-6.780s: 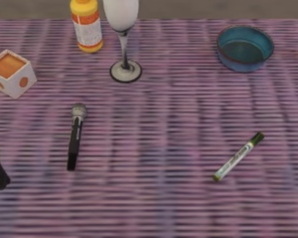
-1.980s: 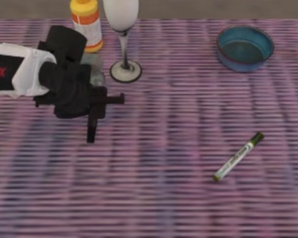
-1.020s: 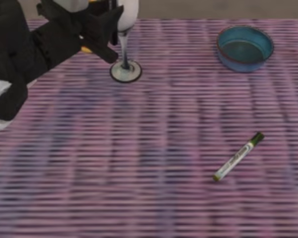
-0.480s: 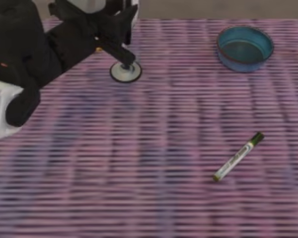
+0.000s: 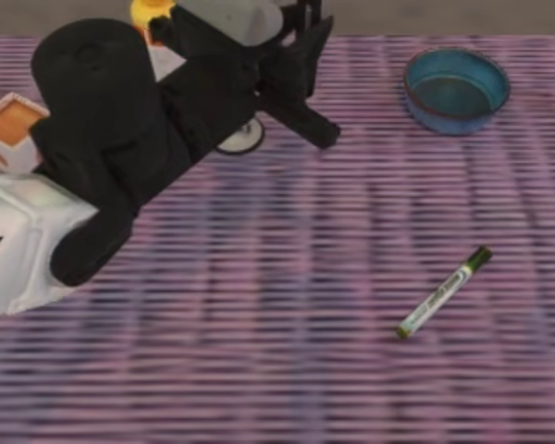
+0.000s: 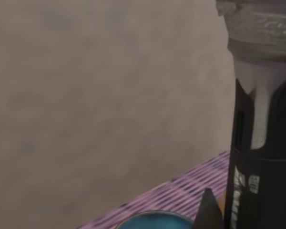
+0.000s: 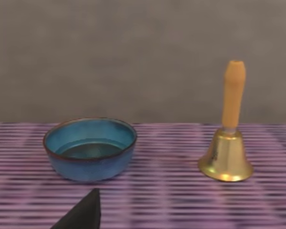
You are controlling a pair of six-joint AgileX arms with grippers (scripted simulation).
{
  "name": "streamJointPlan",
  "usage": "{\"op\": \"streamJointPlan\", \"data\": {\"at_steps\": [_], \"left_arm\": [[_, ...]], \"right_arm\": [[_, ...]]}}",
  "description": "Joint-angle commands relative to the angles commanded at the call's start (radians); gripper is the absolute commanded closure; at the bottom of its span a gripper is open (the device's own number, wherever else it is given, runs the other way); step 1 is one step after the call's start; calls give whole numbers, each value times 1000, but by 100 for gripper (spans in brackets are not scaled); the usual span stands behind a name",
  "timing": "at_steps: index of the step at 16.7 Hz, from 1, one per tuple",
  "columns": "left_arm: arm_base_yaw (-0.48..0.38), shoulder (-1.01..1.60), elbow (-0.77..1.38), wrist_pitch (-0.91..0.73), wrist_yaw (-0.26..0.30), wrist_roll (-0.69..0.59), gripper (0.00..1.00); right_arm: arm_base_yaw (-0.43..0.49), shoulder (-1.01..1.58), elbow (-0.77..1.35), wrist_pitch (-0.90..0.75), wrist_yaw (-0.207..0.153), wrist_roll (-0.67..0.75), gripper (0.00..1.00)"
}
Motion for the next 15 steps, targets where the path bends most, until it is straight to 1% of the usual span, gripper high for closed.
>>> {"op": "streamJointPlan", "data": {"at_steps": [11,13,15], "left_arm": [[-3,-2,0,0,-3,0,100],[-3,-2,0,0,-3,0,100],[-3,-2,0,0,-3,0,100]], "right_arm": [[1,2,1,1,0,0,0],[26,34,29,19,-5,-1,0],[75,110,85,58,-14,-2,0]]}}
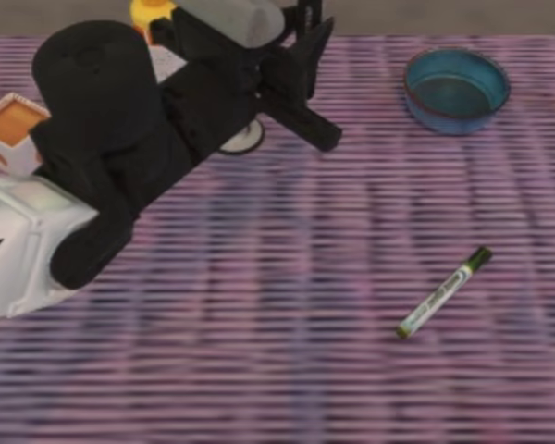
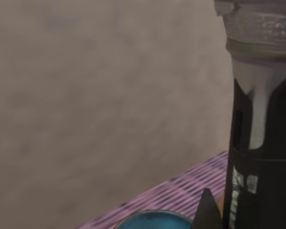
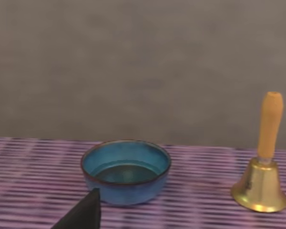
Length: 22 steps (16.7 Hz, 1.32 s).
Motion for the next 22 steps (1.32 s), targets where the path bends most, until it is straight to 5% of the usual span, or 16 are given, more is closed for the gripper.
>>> {"op": "streamJointPlan", "data": {"at_steps": [14,22], "left_arm": [[0,0,0,0,0,0,100],[0,0,0,0,0,0,100]], "right_arm": [[504,981,573,382,-87,-14,0],[552,1070,634,425,-95,-17,0]]}}
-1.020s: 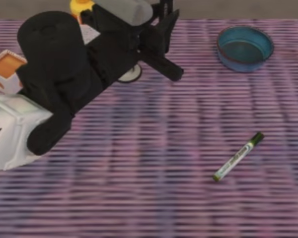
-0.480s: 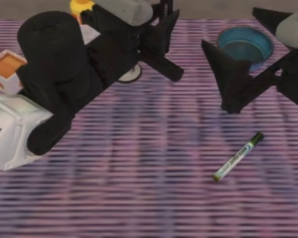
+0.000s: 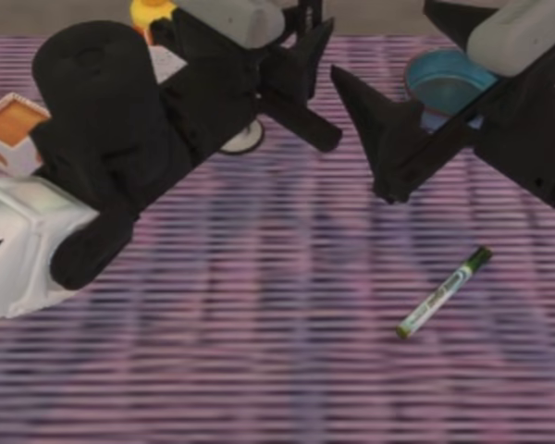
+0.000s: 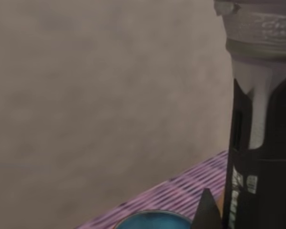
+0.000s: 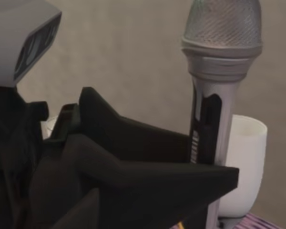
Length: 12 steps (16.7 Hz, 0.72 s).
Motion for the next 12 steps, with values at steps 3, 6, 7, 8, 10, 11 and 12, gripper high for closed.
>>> {"op": "streamJointPlan", "data": {"at_steps": [3,6,7,8,10,11,12], "left_arm": [[0,0,0,0,0,0,100],[0,0,0,0,0,0,100],[0,0,0,0,0,0,100],[0,0,0,0,0,0,100],[0,0,0,0,0,0,100],[0,0,0,0,0,0,100],[0,0,0,0,0,0,100]], "right_arm": [[7,40,38,9,3,0,0],[18,172,144,33,15,0,0],[22,226,185,43,20,0,0],[25,278,225,51,25,0,0],[31,361,293,64,32,0,0],[33,387,317,69,34,0,0],[35,403,332,71,36,0,0]]}}
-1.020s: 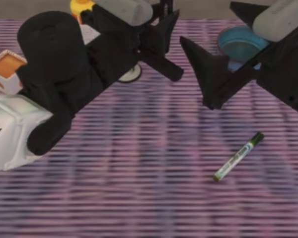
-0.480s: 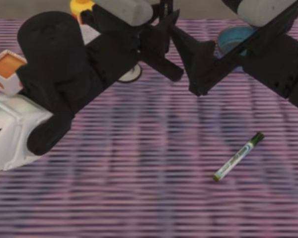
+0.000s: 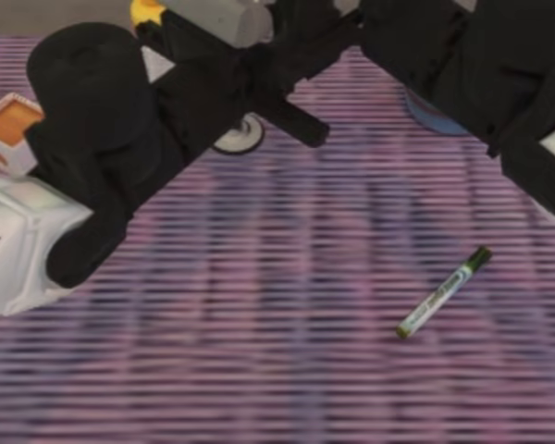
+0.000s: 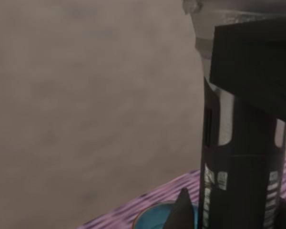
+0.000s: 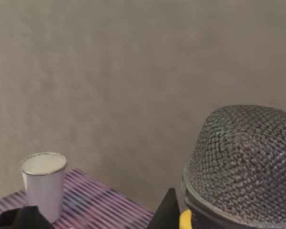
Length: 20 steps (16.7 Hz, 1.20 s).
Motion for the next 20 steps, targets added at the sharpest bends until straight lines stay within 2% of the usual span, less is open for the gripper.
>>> {"op": "streamJointPlan", "data": {"at_steps": [4,17,20], "left_arm": [[0,0,0,0,0,0,100],[0,0,0,0,0,0,100],[0,0,0,0,0,0,100]], "right_arm": [[0,5,5,1,1,0,0],[0,5,5,1,1,0,98],[0,5,5,1,1,0,100]]}}
